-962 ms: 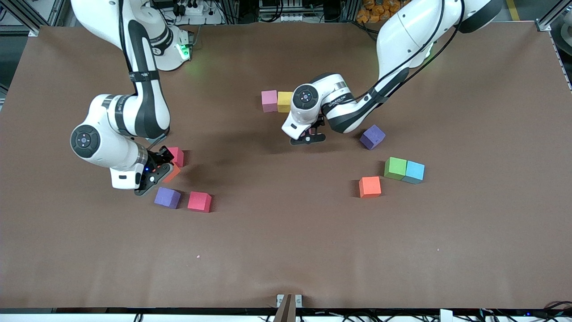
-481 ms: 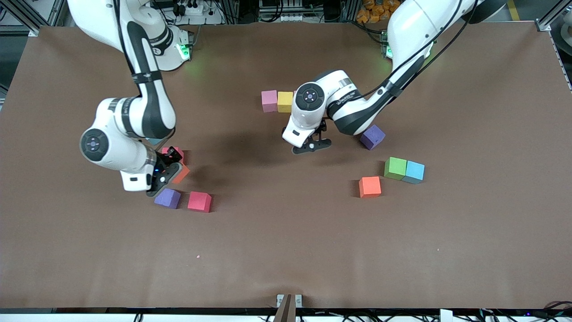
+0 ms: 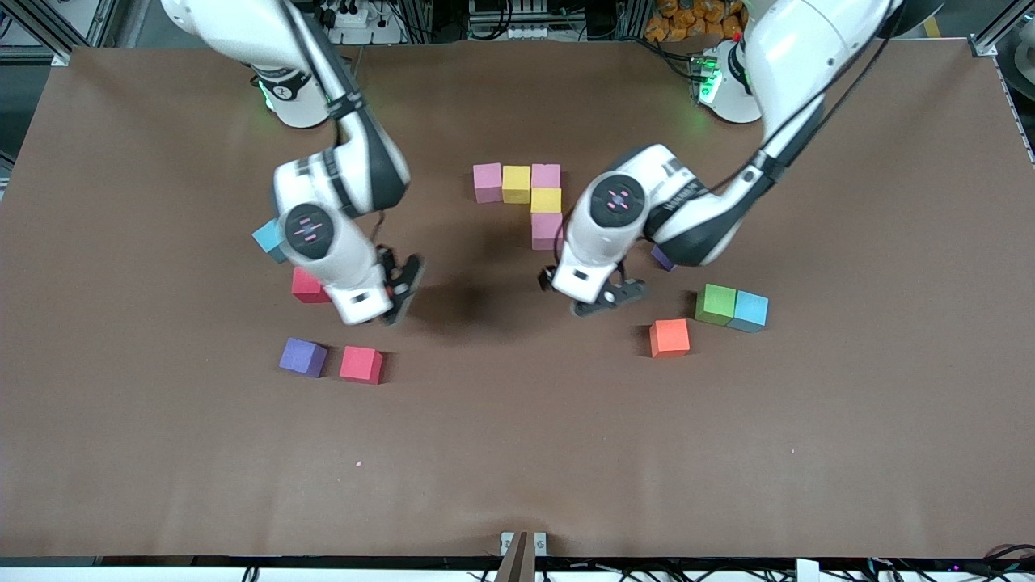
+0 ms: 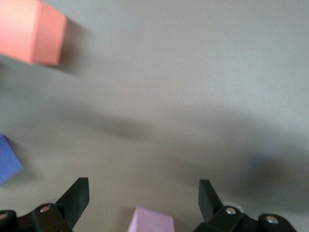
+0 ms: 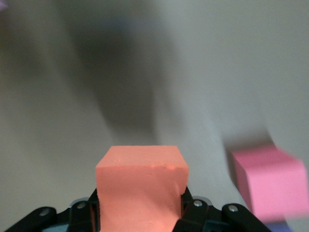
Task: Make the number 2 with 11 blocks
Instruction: 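Place the orange cube by the column while the left gripper grasps orange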
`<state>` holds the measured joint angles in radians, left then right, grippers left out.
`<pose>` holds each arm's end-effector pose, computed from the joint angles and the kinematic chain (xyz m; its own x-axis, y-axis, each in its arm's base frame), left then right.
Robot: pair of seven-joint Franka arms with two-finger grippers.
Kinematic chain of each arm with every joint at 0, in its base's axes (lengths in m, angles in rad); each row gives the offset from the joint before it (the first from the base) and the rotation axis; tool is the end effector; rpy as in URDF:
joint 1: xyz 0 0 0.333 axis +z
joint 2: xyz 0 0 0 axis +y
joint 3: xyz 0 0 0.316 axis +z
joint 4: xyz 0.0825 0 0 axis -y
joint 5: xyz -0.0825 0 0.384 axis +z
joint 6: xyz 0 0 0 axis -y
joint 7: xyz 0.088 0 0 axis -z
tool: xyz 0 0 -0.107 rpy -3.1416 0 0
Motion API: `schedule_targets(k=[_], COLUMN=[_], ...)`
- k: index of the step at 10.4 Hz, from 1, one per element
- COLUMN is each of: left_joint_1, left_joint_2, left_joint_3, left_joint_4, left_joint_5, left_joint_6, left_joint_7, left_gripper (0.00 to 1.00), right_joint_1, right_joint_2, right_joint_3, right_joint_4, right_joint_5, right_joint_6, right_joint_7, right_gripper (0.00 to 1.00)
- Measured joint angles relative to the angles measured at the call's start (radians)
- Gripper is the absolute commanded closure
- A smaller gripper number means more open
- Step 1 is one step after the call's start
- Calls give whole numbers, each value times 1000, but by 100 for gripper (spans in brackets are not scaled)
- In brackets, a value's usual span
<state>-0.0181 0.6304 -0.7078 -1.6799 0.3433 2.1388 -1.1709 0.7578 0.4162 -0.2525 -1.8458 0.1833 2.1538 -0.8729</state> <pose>0.5466 -0.3889 0.3026 0.9351 0.3406 -0.0978 0.3459 -0.9373 0.0435 0.5415 0.3191 0.2989 0.2795 0.9597 -0.0276 0.9547 -0.2809 -0.0979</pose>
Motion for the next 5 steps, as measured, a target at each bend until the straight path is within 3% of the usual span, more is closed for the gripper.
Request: schedule_targets(k=[3,5], left_joint_1=[86,99], left_joint_2=[1,4], left_joint_3=[18,84], left_joint_4=[22,40], left_joint_5=[0,0], left_joint_6=[0,0], left_joint_7=[210,405], left_gripper=[0,0], right_joint_1=[8,47], right_joint_2=[2,9], right_joint_3=[186,239], right_joint_4=[8,7], right_joint_5=[-62,-97], right_joint_6=[7,37], right_joint_7=[0,4], right_gripper=[48,48])
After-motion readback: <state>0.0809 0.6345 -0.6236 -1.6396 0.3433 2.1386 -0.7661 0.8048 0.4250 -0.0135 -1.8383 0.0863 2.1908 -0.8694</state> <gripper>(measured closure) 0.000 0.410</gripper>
